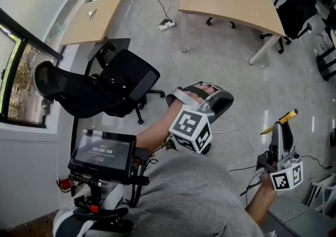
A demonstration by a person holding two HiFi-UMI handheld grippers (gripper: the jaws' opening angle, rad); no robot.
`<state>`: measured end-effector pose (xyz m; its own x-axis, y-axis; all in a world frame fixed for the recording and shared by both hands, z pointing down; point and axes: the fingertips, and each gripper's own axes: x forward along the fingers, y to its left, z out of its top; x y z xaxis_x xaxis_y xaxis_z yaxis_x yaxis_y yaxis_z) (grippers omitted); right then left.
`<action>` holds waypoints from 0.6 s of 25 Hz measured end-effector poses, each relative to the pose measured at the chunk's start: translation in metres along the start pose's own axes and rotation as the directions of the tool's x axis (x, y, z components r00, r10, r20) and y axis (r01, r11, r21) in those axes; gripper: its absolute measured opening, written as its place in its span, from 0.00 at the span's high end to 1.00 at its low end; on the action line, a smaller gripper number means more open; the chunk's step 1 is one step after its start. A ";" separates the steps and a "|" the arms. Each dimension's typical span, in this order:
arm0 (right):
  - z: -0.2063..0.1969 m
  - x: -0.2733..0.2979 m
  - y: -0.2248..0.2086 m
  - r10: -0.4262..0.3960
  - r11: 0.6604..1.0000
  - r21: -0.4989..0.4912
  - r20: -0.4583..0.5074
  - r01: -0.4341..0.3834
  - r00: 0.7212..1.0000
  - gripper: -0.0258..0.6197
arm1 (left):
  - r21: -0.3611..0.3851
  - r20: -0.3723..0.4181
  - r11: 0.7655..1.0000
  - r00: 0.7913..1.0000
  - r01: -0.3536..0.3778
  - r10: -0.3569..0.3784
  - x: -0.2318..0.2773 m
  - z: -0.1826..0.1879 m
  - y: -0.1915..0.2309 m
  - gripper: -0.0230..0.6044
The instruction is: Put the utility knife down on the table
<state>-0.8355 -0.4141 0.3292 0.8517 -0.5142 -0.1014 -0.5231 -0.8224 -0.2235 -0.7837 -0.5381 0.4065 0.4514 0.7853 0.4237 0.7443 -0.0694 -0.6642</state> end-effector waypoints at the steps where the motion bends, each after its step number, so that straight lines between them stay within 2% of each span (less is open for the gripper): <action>1: 0.000 0.000 0.000 -0.001 1.000 0.000 -0.001 0.001 1.000 0.77 | 0.000 0.001 1.000 1.000 -0.001 0.001 0.000 0.001 0.001 0.95; 9: 0.001 -0.005 -0.006 -0.004 1.000 -0.002 0.001 0.004 1.000 0.77 | 0.013 0.011 1.000 1.000 0.003 -0.003 0.008 0.010 0.002 0.95; 15: 0.012 -0.028 -0.067 0.008 1.000 -0.004 0.011 -0.008 1.000 0.77 | 0.035 0.005 0.999 1.000 0.012 -0.012 0.072 0.044 0.006 0.95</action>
<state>-0.8234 -0.3417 0.3356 0.8477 -0.5181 -0.1141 -0.5302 -0.8191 -0.2192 -0.7681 -0.4550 0.4060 0.4399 0.7889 0.4290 0.7323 -0.0386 -0.6799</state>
